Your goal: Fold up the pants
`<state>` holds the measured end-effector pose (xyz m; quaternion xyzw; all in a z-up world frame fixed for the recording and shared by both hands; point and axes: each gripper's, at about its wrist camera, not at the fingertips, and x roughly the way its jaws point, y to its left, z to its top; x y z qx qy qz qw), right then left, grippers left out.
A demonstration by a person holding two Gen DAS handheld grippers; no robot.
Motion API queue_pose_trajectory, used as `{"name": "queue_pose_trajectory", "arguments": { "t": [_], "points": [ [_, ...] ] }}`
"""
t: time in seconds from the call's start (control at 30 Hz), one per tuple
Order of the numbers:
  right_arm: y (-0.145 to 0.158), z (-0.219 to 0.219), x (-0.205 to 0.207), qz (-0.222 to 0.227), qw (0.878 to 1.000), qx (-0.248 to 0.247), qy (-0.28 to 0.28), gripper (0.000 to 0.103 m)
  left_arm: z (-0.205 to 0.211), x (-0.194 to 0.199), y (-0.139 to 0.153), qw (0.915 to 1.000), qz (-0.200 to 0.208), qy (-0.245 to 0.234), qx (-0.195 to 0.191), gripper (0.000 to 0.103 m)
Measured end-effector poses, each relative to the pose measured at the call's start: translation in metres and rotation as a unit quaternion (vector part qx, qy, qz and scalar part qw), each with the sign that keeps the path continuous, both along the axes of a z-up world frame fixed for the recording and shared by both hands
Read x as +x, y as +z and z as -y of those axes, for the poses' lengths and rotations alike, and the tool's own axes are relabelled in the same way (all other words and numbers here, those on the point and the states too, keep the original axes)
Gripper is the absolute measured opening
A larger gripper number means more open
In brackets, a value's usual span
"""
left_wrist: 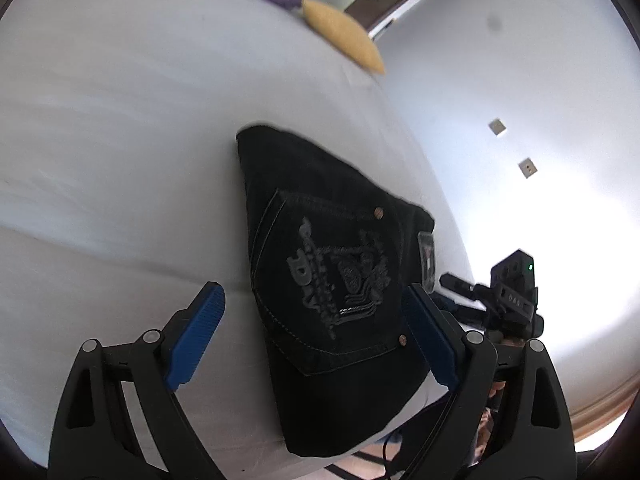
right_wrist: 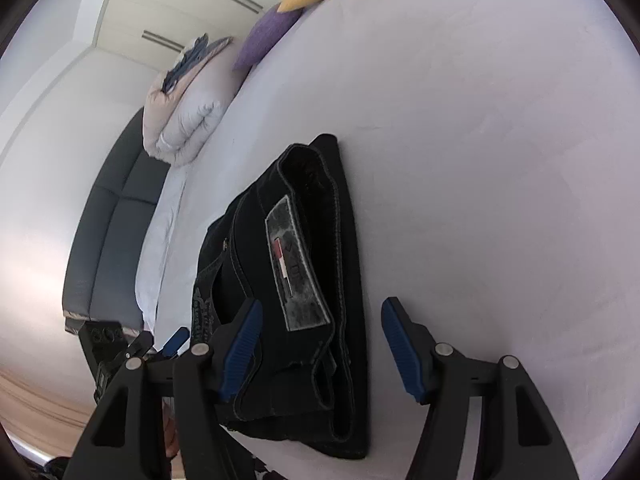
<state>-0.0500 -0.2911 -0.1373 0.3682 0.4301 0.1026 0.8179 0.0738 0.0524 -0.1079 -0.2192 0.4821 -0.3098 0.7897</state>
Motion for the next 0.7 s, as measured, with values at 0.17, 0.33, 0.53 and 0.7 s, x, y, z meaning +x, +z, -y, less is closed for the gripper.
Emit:
{"name": "queue_pose_trajectory", "arguments": {
  "t": [0.17, 0.33, 0.53, 0.7],
  "points": [
    [-0.003, 0.002, 0.013, -0.005, 1.000, 0.014, 0.010, 0.065, 0.019, 0.011, -0.019, 0.9982, -0.034, -0.036, 0.034, 0.090],
    [-0.007, -0.003, 0.029, -0.014, 0.999, 0.020, 0.025, 0.065, 0.039, 0.017, -0.019, 0.9946, -0.034, -0.047, 0.086, 0.066],
    [-0.009, -0.016, 0.042, -0.029, 0.999, -0.006, 0.036, 0.058, 0.035, 0.007, -0.016, 0.9904, -0.027, -0.049, 0.126, 0.054],
    [-0.007, -0.028, 0.045, -0.040, 0.998, -0.042, 0.037, 0.046, 0.034, -0.001, -0.007, 0.9871, -0.010, -0.052, 0.151, 0.048]
  ]
}}
